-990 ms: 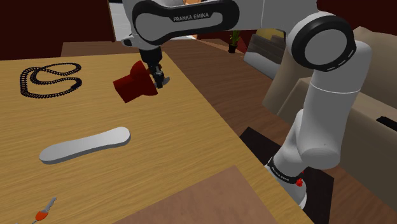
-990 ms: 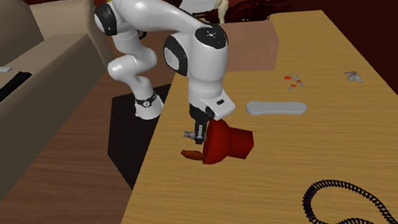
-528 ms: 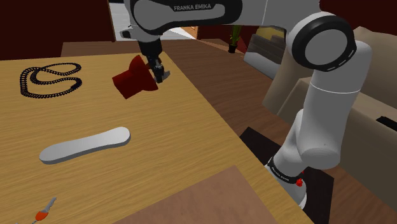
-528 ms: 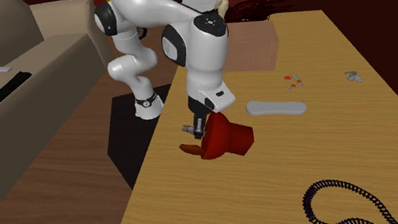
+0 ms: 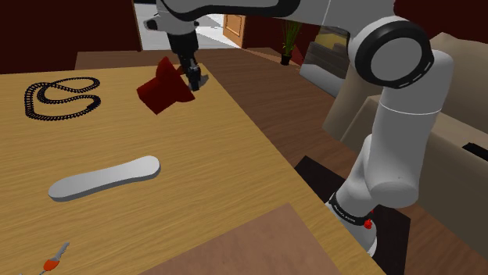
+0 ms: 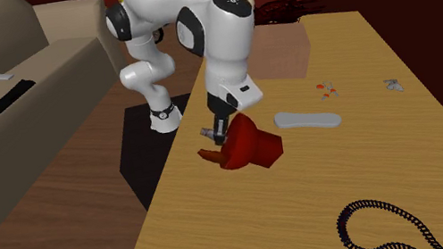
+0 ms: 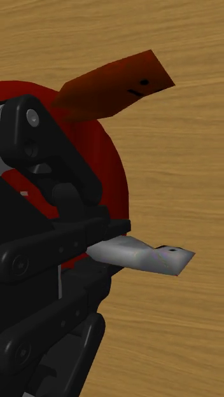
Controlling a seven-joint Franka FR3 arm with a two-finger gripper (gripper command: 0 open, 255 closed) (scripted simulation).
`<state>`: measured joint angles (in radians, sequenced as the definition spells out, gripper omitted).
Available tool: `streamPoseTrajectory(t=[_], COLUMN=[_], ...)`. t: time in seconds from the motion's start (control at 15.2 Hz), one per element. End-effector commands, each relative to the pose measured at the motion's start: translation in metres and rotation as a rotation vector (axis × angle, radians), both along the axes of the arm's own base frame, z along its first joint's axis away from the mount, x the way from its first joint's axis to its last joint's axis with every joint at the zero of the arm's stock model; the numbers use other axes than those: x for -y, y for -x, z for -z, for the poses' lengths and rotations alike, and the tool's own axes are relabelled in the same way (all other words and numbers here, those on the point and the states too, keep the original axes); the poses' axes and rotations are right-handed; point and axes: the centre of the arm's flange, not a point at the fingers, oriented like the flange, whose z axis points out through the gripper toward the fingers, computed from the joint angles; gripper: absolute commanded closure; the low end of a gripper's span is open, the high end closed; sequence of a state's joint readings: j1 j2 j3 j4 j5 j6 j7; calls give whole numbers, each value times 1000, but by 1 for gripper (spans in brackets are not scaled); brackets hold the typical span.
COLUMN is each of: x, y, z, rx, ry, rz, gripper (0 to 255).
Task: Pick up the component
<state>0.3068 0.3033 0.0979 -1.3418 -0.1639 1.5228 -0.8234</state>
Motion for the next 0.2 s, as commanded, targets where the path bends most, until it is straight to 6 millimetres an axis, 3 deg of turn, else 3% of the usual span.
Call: streamPoseTrajectory(t=[0.0, 0.13], x=[1, 1], y=[2, 2], z=[-13, -13], rx=[1, 1], ry=[-1, -1], rz=[0, 0], gripper=[255, 255])
